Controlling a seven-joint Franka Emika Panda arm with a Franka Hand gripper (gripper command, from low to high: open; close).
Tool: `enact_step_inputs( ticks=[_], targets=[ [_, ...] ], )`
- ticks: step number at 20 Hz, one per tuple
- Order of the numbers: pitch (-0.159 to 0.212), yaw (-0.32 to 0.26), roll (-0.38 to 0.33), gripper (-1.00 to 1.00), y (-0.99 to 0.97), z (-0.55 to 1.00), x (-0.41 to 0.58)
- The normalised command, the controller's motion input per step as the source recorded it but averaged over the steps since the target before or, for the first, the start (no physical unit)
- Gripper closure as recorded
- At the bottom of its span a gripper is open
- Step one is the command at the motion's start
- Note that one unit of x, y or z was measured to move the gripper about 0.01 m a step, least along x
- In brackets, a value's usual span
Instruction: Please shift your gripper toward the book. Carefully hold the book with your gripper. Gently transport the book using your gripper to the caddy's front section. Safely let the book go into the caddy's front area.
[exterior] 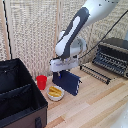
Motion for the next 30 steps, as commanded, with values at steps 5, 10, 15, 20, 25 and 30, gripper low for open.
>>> enact_step_inputs(
  ticks=[5, 10, 15, 20, 25, 30],
  targets=[
    [-0.009, -0.064, -0.003, 1.00, 0.18, 0.14, -0.074],
    [0.000, -0.260, -0.006, 1.00, 0.14, 0.34, -0.116],
    [0.036, -0.307, -0.013, 1.00, 0.00, 0.58, -0.034],
    [0.073, -0.237, -0.008, 1.00, -0.06, 0.80, 0.287],
    [0.114, -0.086, 0.026, 1.00, -0.02, 0.87, 0.329],
    [0.135, -0.041, 0.040, 1.00, 0.01, 0.82, 0.219]
  ],
)
